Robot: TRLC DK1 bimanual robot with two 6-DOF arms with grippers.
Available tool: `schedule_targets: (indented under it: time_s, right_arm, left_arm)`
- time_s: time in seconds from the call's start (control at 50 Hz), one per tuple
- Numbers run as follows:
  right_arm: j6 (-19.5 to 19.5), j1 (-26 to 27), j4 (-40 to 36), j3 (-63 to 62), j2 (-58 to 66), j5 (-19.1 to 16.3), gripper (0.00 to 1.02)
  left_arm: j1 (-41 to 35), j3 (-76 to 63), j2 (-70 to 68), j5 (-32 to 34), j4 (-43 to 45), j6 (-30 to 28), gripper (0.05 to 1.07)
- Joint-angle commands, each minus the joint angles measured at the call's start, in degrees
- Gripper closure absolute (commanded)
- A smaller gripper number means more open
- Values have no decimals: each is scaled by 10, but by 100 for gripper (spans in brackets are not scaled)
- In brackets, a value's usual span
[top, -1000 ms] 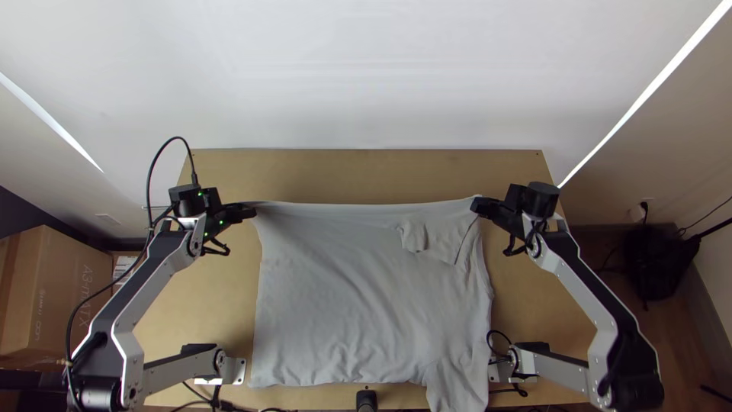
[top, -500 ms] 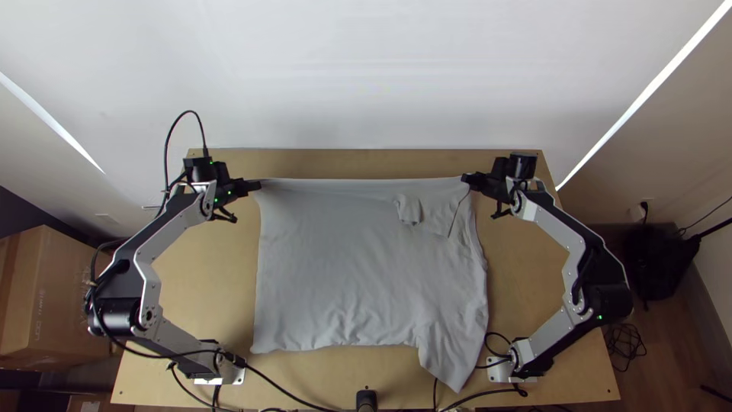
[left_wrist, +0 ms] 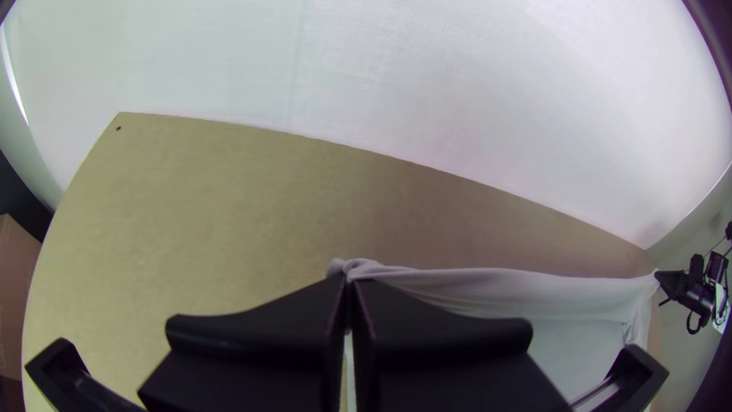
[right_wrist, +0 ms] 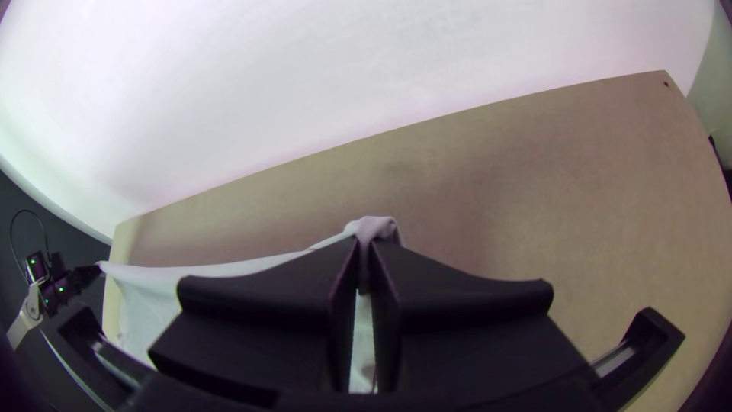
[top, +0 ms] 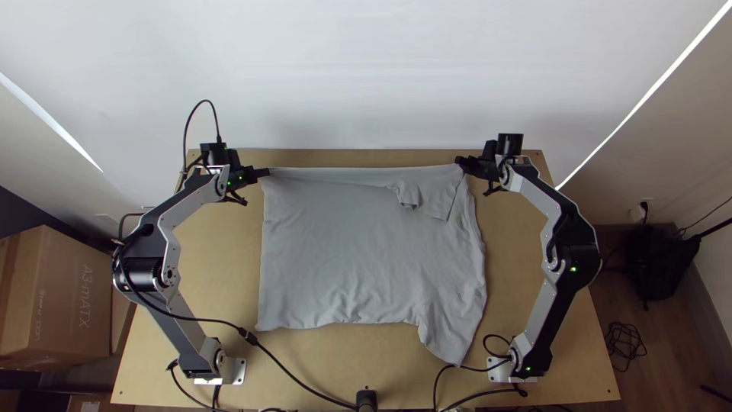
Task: Fold the t-shirt
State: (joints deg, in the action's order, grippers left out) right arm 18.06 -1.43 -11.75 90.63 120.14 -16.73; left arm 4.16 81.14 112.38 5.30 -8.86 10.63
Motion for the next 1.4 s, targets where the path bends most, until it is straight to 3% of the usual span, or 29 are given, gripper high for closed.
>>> schedule_targets:
  time_s: [0.0,0.32,0.6,1.38]
  right_arm:
    - [14,18,-29,62,30,18,100]
    - [30,15,-187,182,67,18,100]
    - [23,4,-247,164,26,18,100]
    - [5,-5,-217,-119,-165,19,100]
  left_arm:
    - [4,27,14,-16,3,30,105]
    - [7,46,-1,-7,-58,36,105]
    - [5,-3,-72,11,-91,38,105]
    - [-7,-230,-233,23,-74,39,105]
